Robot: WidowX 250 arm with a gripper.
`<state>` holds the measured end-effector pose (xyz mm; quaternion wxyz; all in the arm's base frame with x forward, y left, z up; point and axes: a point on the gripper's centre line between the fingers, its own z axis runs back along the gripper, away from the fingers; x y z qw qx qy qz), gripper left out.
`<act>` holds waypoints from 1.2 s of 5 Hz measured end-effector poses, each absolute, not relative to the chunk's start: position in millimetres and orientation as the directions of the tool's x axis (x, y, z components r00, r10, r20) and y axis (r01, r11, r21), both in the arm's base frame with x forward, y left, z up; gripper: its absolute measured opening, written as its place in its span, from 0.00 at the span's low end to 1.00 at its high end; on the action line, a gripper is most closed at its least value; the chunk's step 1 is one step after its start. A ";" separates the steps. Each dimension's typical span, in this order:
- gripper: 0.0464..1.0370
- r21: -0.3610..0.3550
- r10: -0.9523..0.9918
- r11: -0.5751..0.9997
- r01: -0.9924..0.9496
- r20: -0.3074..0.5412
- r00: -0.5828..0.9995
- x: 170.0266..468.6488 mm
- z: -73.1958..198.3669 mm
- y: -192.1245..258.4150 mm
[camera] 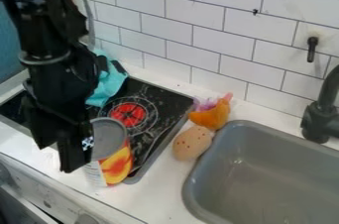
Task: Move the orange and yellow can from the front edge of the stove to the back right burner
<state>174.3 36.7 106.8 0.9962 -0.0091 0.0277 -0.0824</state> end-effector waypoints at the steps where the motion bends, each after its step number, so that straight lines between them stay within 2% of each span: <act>1: 0.96 0.036 -0.108 0.993 0.114 -0.138 0.985 174.7 87.8 37.1; 2: 0.96 0.043 -0.052 0.997 0.059 -0.149 0.987 174.6 82.5 37.2; 3: 0.96 -0.001 -0.019 1.000 0.019 -0.184 0.983 176.4 70.2 35.5; 4: 0.96 -0.029 0.000 1.000 -0.005 -0.182 0.983 188.2 66.8 39.2; 6: 0.96 -0.053 -0.012 0.999 0.002 -0.177 0.984 232.9 60.3 45.3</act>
